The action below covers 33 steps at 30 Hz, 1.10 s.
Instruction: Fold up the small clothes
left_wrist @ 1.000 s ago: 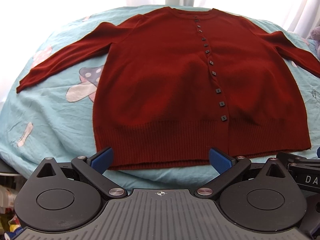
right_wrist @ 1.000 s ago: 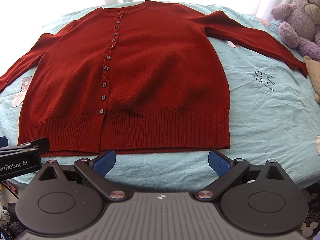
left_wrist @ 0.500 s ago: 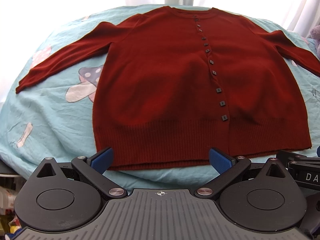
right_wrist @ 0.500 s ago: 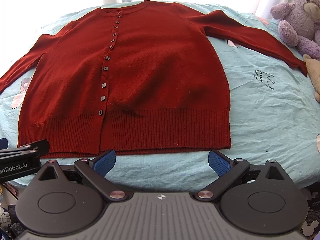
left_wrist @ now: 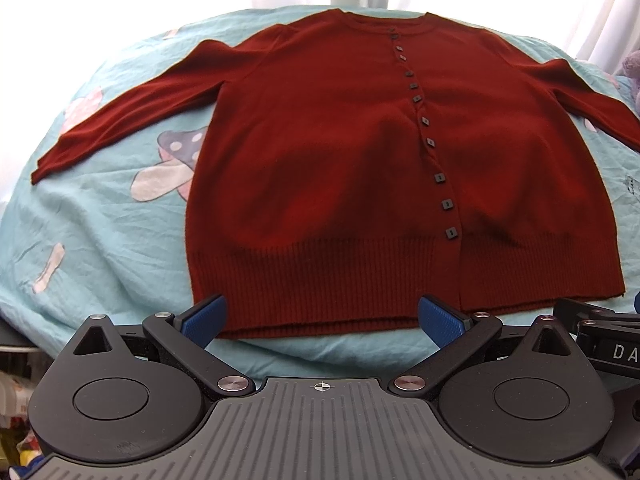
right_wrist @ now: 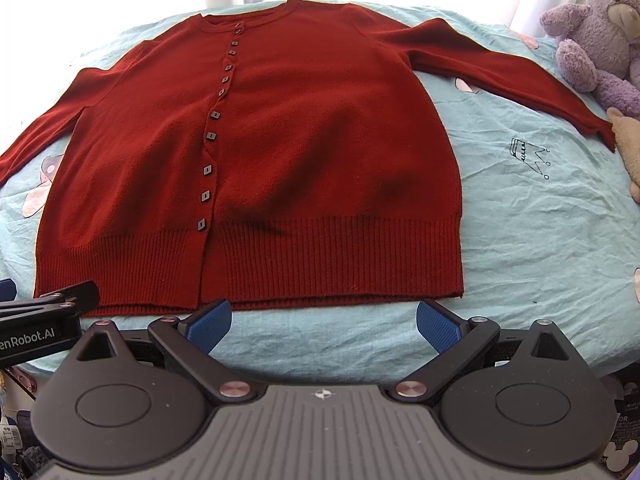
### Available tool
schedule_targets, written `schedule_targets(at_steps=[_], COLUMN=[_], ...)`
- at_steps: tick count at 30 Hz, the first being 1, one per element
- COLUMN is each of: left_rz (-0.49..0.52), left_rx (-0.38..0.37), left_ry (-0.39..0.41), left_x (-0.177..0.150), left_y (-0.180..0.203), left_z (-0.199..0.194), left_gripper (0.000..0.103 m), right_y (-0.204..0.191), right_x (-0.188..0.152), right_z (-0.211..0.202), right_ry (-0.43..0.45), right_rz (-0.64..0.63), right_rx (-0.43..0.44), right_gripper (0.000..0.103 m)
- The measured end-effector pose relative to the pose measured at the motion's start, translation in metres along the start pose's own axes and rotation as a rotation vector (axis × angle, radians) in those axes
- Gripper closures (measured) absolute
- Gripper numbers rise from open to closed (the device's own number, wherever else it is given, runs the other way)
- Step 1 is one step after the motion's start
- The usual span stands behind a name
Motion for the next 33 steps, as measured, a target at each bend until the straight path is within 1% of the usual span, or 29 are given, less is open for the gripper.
schedule_targets(at_steps=[33], left_rz=[-0.004], left_rx=[-0.004], left_ry=[-0.021], left_x=[-0.0025], left_y=[0.0013], left_z=[0.0033], left_gripper=[0.000], right_y=[0.0037], right_x=[-0.0016], right_z=[0.0013], right_ry=[-0.001], right_rz=[0.013], right_rx=[0.016], right_gripper=[0.004])
Point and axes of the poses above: each gripper's, at about its wrist camera, not at the fingertips, and z roughly the way its jaws point, y to its right, x to its top, the point moved 7 cm from there along z, roughly the way its jaws point, and after that the axes turned 7 degrees about y, right-handed, at the moved point
